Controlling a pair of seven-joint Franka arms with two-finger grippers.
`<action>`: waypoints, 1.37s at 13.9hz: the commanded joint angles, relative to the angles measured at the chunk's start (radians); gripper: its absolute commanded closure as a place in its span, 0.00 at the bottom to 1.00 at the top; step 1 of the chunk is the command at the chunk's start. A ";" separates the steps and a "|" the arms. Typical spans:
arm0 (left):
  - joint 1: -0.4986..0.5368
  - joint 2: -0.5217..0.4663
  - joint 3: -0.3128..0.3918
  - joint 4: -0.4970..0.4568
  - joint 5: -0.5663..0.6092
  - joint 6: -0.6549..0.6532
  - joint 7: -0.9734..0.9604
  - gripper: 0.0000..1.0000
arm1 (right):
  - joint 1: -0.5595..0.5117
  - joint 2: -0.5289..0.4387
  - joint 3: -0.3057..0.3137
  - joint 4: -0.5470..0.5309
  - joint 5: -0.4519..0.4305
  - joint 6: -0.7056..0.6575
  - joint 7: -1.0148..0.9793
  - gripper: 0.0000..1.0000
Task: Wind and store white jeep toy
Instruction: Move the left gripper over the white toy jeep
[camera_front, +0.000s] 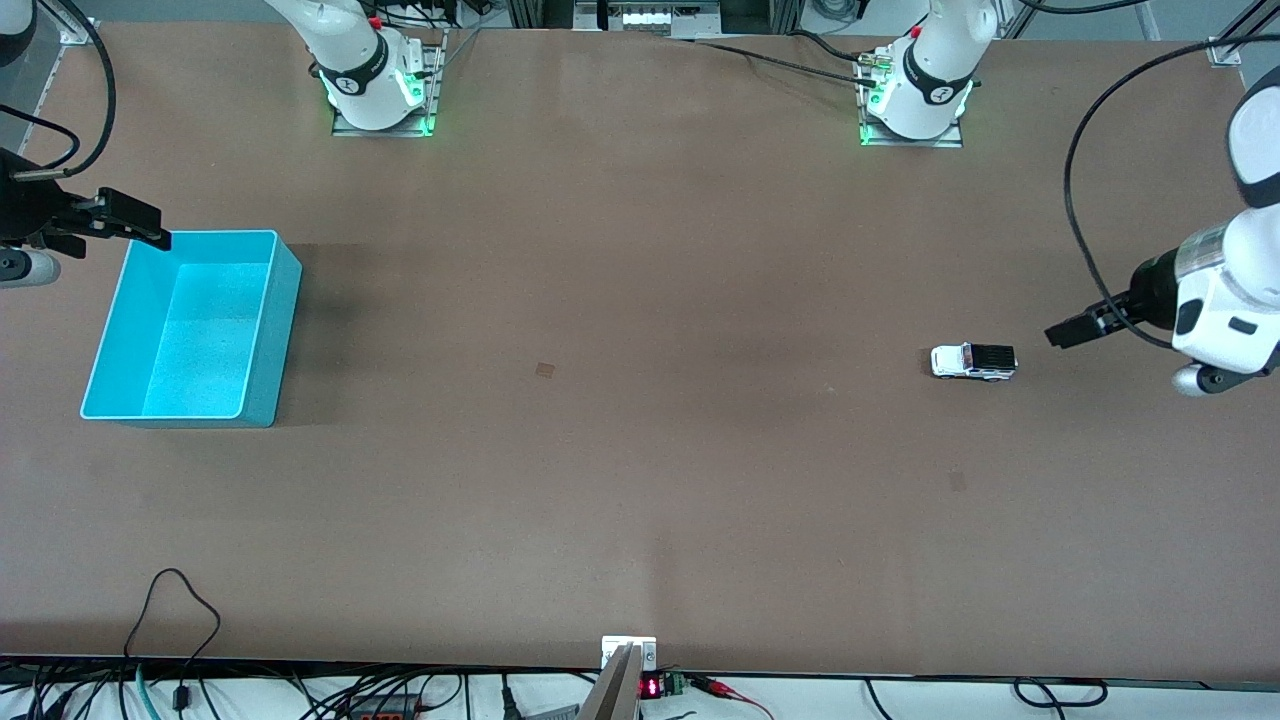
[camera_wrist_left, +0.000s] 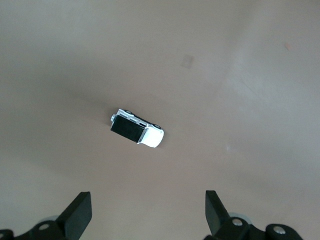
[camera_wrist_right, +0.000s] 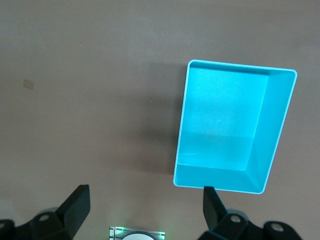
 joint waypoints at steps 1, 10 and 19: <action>0.000 -0.014 -0.006 -0.146 0.016 0.120 -0.280 0.00 | -0.006 -0.005 0.000 -0.001 0.016 0.008 -0.002 0.00; 0.064 0.012 0.011 -0.462 0.025 0.450 -0.736 0.00 | -0.005 -0.005 0.000 -0.001 0.016 0.010 -0.003 0.00; 0.064 0.131 0.010 -0.482 0.139 0.582 -0.936 0.00 | -0.005 -0.003 0.000 0.000 0.004 0.017 -0.003 0.00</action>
